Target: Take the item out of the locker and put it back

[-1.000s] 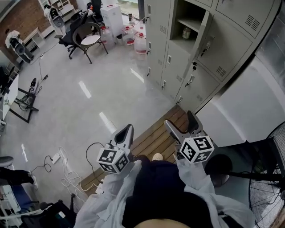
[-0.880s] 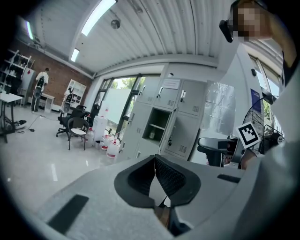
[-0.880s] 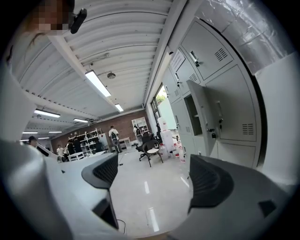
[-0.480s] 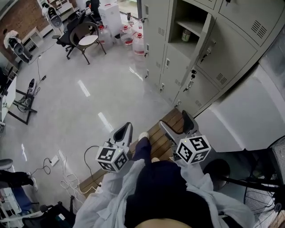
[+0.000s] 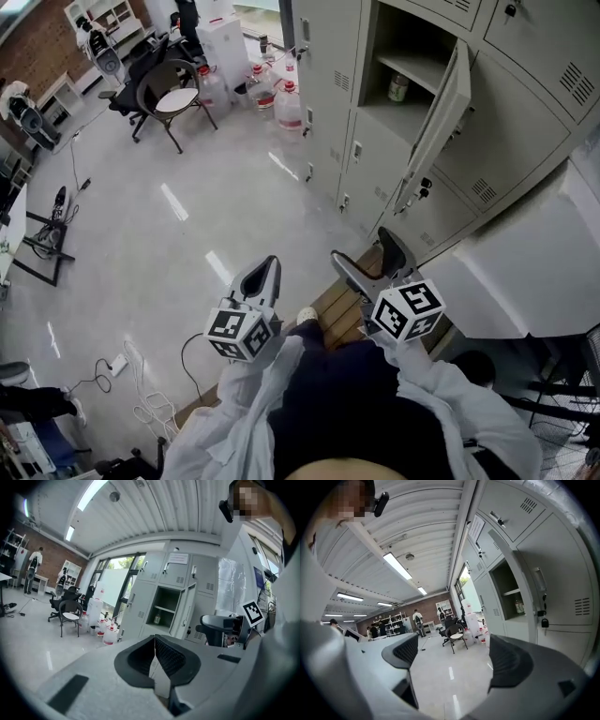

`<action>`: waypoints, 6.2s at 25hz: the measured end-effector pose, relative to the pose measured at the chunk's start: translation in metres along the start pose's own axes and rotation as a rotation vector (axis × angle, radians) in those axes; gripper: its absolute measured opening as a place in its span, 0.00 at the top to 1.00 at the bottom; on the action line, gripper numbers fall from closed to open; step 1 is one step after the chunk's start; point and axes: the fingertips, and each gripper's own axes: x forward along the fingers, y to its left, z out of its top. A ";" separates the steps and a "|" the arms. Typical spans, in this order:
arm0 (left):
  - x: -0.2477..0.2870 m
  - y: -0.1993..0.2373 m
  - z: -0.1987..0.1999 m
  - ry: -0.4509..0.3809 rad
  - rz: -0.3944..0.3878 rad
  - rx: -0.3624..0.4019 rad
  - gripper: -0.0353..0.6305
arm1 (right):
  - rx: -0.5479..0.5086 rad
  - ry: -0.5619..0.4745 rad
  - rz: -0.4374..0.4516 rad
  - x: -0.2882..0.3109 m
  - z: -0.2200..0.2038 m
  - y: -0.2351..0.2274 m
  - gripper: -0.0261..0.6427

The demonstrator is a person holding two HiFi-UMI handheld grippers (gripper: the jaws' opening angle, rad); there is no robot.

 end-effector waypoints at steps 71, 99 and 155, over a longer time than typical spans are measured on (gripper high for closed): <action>0.594 0.147 0.095 0.047 -0.685 0.158 0.94 | -0.114 -0.061 -1.025 0.349 0.117 -0.558 0.49; 0.489 0.144 0.030 0.060 -0.640 0.161 0.94 | 0.258 -0.075 -0.638 0.331 0.087 -0.478 0.50; 0.459 0.156 0.034 0.174 -1.078 0.199 0.94 | -0.102 -0.100 -0.956 0.241 0.059 -0.259 0.50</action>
